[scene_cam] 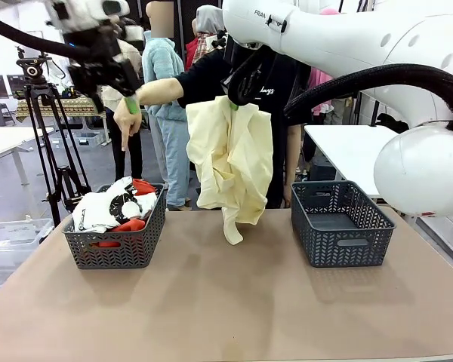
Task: Sort the tops and bottoms.
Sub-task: Sort the clothes according to human instructions.
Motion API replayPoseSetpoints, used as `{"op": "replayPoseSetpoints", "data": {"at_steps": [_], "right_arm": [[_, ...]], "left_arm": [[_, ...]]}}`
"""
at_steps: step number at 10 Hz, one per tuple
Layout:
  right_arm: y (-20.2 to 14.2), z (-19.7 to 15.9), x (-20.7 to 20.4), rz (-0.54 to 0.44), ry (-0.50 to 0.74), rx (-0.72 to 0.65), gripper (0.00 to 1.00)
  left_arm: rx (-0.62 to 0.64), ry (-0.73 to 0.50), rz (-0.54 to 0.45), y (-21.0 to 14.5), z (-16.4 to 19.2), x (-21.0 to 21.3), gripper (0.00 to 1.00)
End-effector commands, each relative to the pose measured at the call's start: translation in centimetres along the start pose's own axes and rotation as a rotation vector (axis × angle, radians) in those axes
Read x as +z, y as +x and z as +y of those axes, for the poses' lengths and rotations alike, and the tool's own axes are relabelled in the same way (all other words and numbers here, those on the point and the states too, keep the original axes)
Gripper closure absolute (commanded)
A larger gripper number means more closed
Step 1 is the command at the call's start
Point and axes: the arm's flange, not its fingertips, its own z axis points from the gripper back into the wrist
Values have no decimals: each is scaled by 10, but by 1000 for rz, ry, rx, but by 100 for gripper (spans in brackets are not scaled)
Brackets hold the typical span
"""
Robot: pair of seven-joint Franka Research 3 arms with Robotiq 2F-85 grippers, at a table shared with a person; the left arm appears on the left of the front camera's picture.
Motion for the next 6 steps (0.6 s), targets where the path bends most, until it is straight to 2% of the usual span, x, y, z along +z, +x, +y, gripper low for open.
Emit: {"op": "replayPoseSetpoints", "data": {"at_steps": [1, 3, 5, 6], "right_arm": [[-1, 0, 3, -1, 4, -4, 100], [-1, 0, 3, -1, 4, -4, 100], [0, 0, 0, 0, 0, 0, 100], [19, 17, -12, -140, 258, 103, 100]], "left_arm": [[23, 56, -72, -41, 8, 19, 0], [62, 50, -151, -56, 22, 31, 0], [72, 13, -176, -56, 36, 23, 0], [61, -17, -174, -49, 40, 15, 0]]}}
